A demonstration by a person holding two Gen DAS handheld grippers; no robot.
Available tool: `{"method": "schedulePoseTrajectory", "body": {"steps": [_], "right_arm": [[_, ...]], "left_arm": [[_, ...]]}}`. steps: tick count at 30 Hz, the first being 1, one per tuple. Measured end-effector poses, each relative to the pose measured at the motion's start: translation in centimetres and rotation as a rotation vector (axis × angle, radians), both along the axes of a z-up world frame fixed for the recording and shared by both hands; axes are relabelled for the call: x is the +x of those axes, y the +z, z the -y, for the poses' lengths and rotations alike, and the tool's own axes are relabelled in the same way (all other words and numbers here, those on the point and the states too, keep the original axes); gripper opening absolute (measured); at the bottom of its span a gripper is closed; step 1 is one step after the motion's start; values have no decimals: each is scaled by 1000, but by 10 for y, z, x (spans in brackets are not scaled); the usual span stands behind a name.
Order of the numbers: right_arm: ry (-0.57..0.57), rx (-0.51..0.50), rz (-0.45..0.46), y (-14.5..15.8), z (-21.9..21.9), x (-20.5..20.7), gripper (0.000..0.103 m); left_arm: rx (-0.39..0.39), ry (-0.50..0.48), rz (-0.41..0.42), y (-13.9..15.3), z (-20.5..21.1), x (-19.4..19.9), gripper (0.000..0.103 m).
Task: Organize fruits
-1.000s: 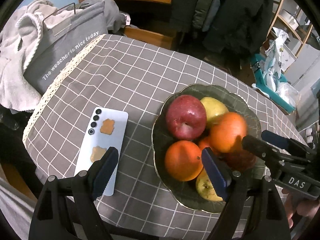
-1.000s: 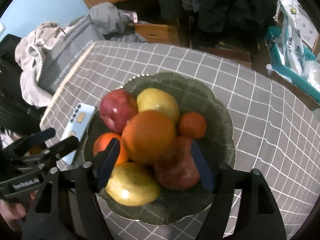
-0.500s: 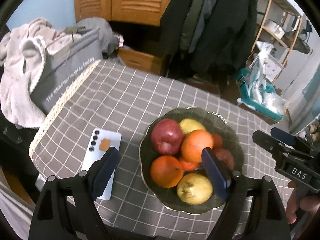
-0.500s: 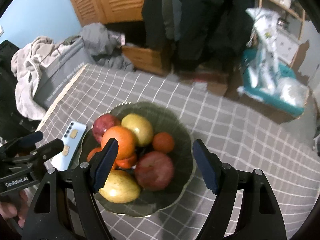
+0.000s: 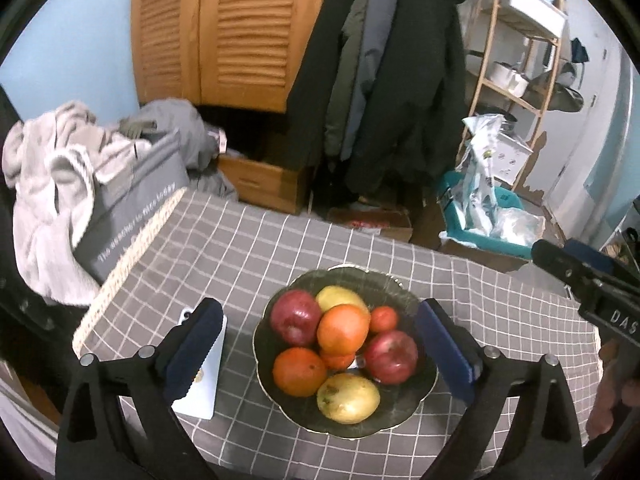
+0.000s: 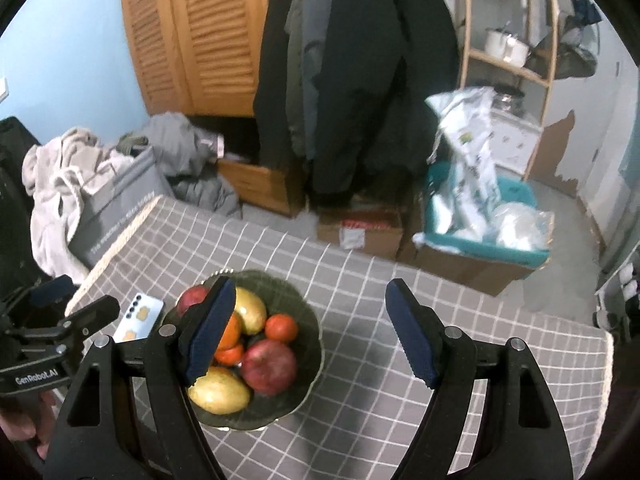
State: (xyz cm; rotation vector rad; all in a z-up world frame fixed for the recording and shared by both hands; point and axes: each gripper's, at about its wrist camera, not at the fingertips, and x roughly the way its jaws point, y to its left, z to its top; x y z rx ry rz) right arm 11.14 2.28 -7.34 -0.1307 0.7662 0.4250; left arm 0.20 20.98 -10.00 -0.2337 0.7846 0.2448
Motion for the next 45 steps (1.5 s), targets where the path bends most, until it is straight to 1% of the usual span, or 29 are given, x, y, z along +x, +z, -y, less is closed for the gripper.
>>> {"method": "schedulePoseTrajectory", "body": {"steps": [9,14,19,23,29,40,45], "right_arm": [[-43,15,111,42,26,-23,79],[-66,19,154,59,41,-36,79],[-92,6,192,71,56,-48,79],[-117,21,220,79,69,-57,79],[-147,-1,261,88,83,-66,80],[-200,-18,310,93,103,-76,80],[-215,3,314,95,113,-78,80]], "left_arm": [[34,-16,80,33,19,-10,102],[32,-39,143,53,30,-17,103],[32,-52,182,66,39,-21,103],[45,-61,217,78,47,-24,103],[67,-73,262,92,57,-31,103],[108,-93,300,107,78,-35,103],[142,-103,319,113,89,-38,103]]}}
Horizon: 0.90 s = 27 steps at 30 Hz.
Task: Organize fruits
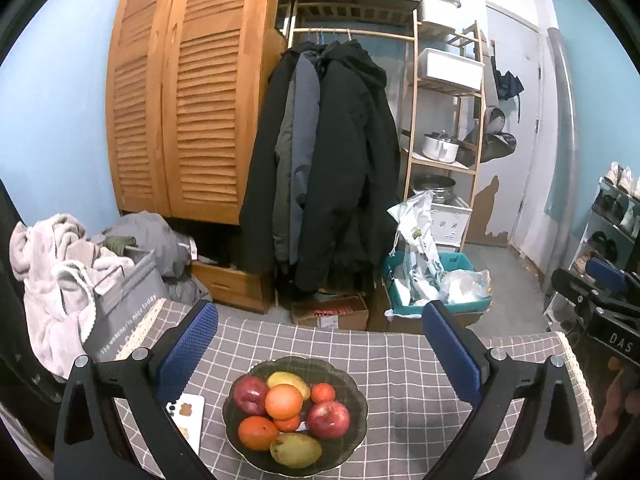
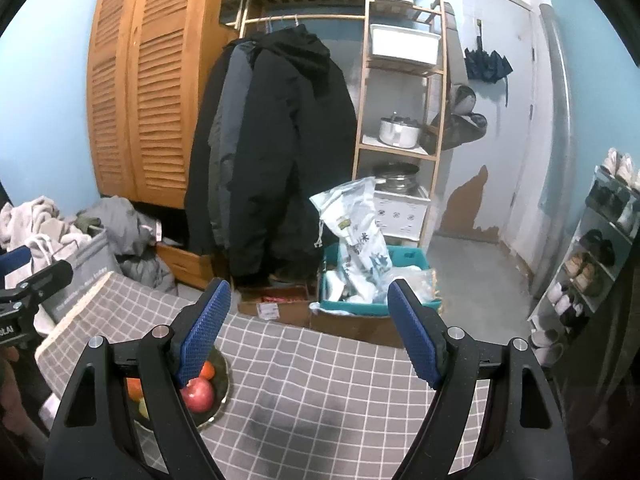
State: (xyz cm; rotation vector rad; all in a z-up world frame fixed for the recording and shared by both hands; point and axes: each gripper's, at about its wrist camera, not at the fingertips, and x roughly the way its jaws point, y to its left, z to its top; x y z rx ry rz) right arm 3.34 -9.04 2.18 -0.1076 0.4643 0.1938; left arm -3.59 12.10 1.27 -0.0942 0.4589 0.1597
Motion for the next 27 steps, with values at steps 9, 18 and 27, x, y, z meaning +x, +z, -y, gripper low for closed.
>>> {"method": "schedulePoseTrajectory", "body": {"steps": [9,18,27], "right_arm": [[-8,19,10,3,9,-1,80],[-7,16,4,2,12,-1,80],[-4,20,-5,0,14,-1,80]], "left_arm": [[31,-13,3,2,11,2,103],[26,-22,-8,3,14,5,103],[24,-26,-9,1,14,4,103]]}}
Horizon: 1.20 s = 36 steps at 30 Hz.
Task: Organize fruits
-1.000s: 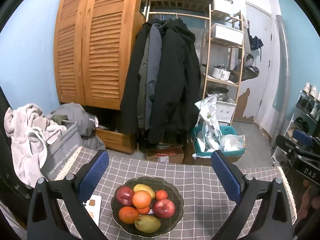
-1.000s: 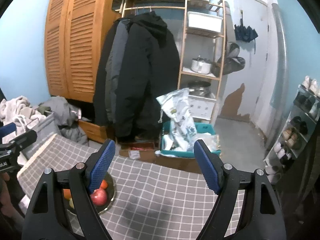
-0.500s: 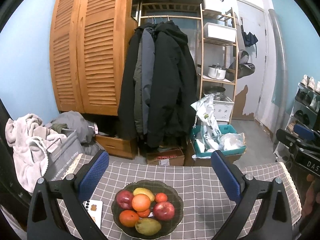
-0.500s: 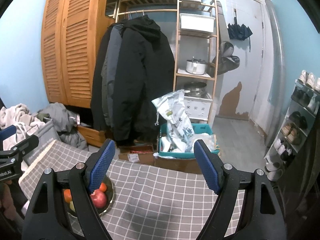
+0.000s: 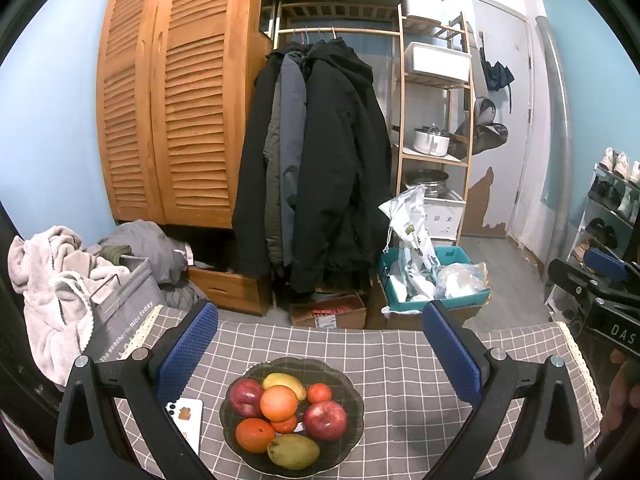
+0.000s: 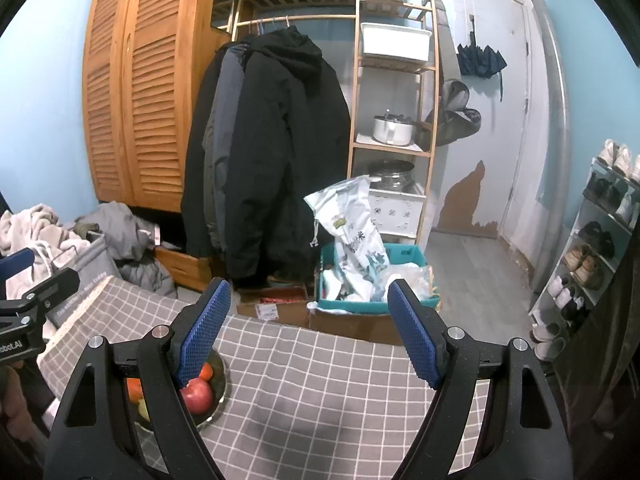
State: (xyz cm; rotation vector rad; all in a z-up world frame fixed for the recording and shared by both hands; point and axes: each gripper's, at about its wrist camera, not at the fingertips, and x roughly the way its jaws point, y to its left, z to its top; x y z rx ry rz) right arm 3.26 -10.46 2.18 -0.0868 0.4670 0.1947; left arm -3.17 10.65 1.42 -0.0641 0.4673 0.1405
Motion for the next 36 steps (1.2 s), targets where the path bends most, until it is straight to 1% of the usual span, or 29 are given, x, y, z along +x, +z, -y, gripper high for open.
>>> {"method": "schedulePoseTrajectory", "body": {"steps": [36], "right_arm": [[1,2,-3,-1,0,0,80]], "left_arm": [[-4,5,-5,-3,0,0,103]]}}
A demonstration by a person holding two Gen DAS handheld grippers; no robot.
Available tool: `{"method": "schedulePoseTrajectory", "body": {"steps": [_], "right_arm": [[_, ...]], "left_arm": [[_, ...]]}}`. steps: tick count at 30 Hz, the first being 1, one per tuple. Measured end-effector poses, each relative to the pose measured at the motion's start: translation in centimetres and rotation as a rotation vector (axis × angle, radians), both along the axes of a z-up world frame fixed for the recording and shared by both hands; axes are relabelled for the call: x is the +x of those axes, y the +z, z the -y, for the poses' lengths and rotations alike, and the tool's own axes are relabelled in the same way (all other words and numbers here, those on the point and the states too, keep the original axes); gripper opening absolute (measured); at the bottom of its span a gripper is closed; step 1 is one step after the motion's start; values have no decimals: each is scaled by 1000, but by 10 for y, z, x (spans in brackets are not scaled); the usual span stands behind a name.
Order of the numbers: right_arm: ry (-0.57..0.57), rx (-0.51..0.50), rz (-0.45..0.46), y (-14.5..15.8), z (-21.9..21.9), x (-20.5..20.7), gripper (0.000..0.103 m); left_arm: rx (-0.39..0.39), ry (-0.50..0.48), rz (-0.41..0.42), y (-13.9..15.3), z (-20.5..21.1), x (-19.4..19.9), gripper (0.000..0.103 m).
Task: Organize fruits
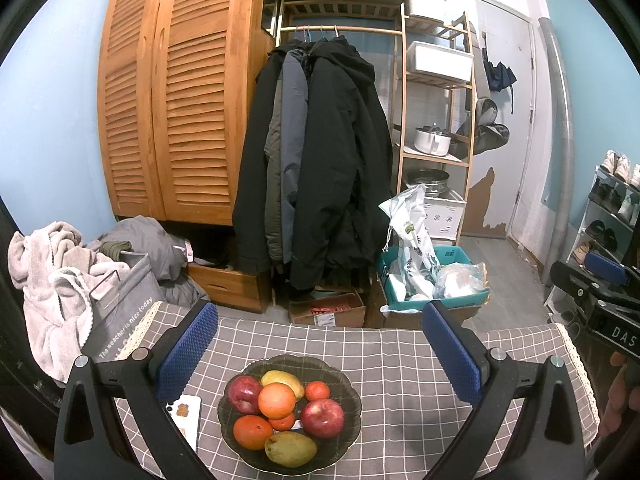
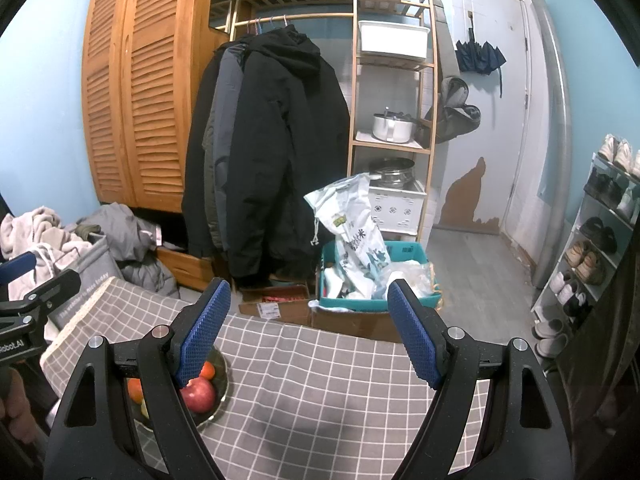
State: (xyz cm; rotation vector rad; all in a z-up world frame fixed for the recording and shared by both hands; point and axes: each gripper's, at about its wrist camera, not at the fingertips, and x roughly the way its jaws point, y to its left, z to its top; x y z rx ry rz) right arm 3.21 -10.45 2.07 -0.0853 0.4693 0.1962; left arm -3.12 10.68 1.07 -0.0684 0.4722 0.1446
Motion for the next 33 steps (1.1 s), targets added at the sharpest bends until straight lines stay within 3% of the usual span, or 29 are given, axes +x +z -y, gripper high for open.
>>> {"method": "schedulePoseTrajectory", "body": {"steps": [18,33], "right_arm": [[-1,-2,-2,-1,0,0,80],[-4,-4,-4,-1,1,0,80]], "left_arm": [[41,55,-10,1,9,0,103],[14,48,-3,2,7,0,103]]}}
